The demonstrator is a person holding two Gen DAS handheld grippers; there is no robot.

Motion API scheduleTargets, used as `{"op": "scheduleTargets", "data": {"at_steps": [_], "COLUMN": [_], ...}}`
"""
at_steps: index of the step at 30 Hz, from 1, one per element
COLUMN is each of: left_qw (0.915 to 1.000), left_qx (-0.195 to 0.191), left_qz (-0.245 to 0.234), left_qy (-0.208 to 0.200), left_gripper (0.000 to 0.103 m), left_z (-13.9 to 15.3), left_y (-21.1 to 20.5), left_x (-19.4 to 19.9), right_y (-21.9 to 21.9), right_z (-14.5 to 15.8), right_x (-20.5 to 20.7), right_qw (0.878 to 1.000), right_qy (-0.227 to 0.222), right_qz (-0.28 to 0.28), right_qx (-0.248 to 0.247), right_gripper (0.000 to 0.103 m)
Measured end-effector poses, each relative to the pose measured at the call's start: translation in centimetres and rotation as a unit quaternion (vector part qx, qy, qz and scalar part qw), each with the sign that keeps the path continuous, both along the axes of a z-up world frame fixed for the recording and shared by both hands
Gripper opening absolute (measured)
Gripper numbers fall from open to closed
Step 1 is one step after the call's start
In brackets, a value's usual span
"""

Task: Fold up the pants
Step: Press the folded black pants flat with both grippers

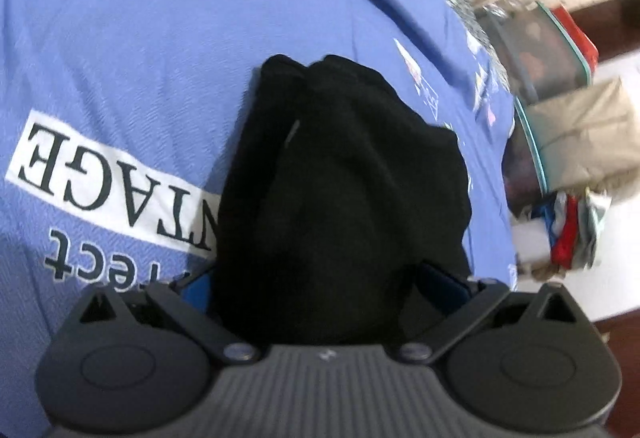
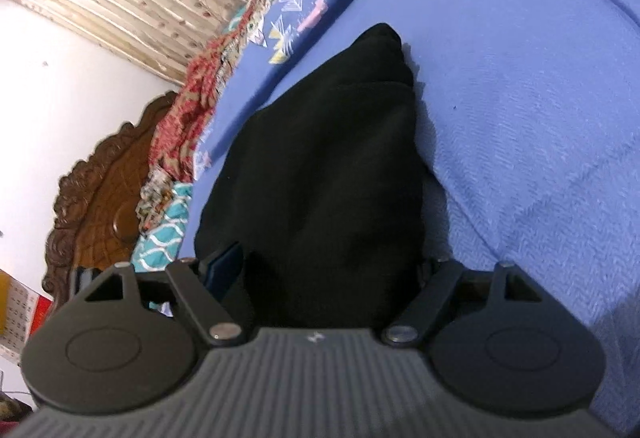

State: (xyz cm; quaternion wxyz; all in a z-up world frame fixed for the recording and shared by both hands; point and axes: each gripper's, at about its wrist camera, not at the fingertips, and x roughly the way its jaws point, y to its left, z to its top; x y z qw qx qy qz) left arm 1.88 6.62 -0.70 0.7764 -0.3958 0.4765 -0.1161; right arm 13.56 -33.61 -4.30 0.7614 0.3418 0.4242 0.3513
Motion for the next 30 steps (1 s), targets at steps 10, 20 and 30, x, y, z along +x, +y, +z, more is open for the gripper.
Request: {"op": "scheduleTargets", "data": {"at_steps": [10, 20, 30], "left_qw": [0.9992, 0.9961, 0.9956], "left_qx": [0.033, 0.07, 0.07], "left_qz": [-0.016, -0.037, -0.043], "left_qy": [-0.013, -0.04, -0.043], "left_gripper": [0.102, 0.103, 0.103], "left_z": [-0.1, 0.4, 0.3], "left_y": [-1.5, -2.5, -2.4], "left_x": [0.2, -0.6, -1.0], "right_y": [0.7, 1.5, 1.7], "right_z": [0.3, 0.5, 0.5], "right_x": [-0.5, -1.3, -0.9], "right_qw": [1.0, 0.999, 0.999], "right_qy": [-0.008, -0.03, -0.023], "right_qz": [0.0, -0.012, -0.017], "right_qx": [-0.006, -0.016, -0.021], "right_gripper": [0.083, 0.087, 0.088]}}
